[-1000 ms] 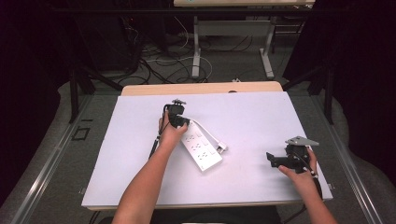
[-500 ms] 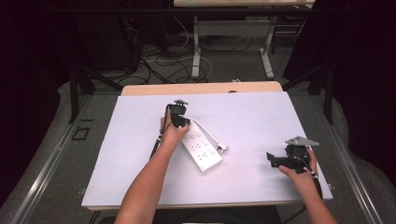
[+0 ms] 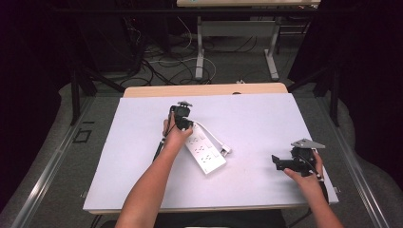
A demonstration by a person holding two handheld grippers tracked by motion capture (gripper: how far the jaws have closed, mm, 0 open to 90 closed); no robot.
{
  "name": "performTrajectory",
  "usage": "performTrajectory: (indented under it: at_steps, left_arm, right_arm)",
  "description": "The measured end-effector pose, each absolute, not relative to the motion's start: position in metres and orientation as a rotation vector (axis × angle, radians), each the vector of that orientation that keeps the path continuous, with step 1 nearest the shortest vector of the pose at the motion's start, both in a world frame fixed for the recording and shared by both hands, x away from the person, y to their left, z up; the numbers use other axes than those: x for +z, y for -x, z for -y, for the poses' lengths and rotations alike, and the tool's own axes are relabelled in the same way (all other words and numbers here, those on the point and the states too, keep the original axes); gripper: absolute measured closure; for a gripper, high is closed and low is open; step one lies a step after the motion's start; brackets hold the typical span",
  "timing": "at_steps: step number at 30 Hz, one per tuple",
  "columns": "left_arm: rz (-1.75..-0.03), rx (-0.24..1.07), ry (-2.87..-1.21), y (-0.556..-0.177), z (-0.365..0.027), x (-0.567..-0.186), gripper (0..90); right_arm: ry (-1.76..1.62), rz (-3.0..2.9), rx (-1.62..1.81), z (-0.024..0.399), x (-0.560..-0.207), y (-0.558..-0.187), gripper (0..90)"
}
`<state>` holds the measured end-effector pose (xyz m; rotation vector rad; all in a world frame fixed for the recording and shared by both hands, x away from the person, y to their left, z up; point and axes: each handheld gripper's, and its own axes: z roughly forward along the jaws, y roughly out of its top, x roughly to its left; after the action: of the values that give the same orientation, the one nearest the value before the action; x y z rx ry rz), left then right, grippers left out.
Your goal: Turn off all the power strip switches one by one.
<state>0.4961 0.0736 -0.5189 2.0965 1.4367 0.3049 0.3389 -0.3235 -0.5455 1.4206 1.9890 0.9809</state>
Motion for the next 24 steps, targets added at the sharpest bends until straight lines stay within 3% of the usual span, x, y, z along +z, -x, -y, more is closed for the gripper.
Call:
performTrajectory:
  at_steps: [24]
  left_arm:
    - [-1.31,0.212,-2.174,-0.479,-0.064,-0.512,90.0]
  right_arm:
    - [-1.421,-1.982,0.986,0.323,-0.545,-0.339,0.1]
